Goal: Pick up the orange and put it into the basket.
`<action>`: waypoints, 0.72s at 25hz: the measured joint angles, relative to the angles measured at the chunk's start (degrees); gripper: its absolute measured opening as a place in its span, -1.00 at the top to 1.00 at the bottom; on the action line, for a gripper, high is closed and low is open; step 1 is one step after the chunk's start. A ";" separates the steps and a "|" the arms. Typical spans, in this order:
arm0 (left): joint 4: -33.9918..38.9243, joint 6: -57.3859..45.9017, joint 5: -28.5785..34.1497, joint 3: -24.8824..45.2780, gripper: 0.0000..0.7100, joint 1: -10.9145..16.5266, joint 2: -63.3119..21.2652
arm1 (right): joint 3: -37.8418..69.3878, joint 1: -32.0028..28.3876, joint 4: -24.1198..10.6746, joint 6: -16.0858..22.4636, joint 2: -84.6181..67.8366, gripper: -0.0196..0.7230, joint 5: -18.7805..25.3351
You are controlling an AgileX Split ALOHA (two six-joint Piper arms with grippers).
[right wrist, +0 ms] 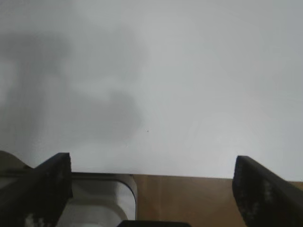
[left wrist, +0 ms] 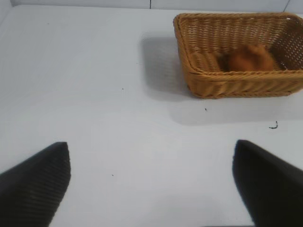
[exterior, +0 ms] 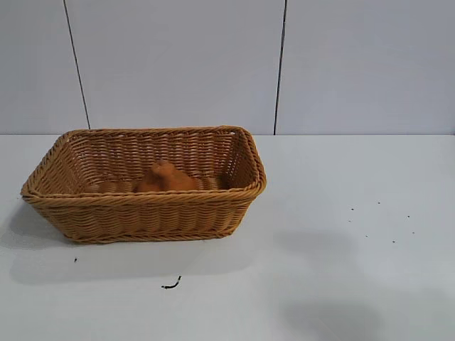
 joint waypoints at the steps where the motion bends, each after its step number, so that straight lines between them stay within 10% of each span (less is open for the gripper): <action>1: 0.00 0.00 0.00 0.00 -0.88 0.00 0.00 | 1.06 0.00 0.52 -0.02 -3.44 -0.75 -0.91; 18: 0.00 0.00 0.05 0.00 -0.88 0.00 0.00 | 2.64 3.49 2.47 -0.02 -29.87 -0.75 -4.28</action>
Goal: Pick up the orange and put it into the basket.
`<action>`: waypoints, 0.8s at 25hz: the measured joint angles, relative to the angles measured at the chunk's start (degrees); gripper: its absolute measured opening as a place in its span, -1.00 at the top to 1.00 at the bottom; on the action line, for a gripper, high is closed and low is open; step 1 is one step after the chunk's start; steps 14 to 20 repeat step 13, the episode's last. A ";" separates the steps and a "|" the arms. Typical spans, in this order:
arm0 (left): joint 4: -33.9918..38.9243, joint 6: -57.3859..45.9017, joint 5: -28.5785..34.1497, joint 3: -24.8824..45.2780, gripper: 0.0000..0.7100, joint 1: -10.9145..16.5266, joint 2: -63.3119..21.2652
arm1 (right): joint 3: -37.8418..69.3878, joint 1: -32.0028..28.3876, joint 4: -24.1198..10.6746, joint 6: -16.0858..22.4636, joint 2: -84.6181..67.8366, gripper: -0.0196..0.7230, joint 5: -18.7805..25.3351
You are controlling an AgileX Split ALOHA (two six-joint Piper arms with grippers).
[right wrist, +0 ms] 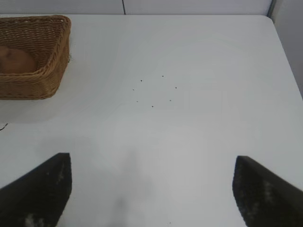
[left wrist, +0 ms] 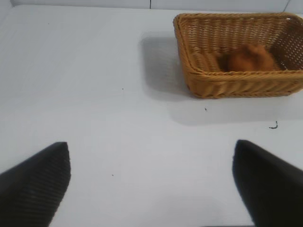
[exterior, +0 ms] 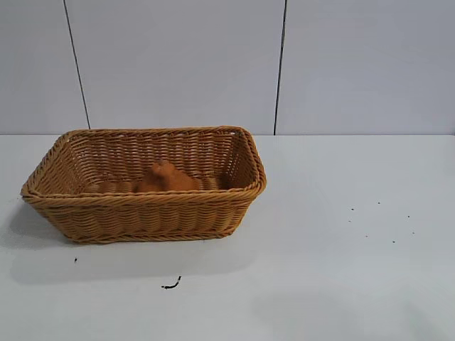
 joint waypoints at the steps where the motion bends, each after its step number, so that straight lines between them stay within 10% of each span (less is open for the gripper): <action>1: 0.00 0.00 0.00 0.00 -0.88 0.00 0.00 | 0.05 0.09 -0.14 0.00 -1.00 -0.75 0.05; 20: 0.00 0.00 0.00 0.00 -0.88 0.00 0.00 | 0.04 0.50 -0.98 0.94 -1.98 -0.75 -0.04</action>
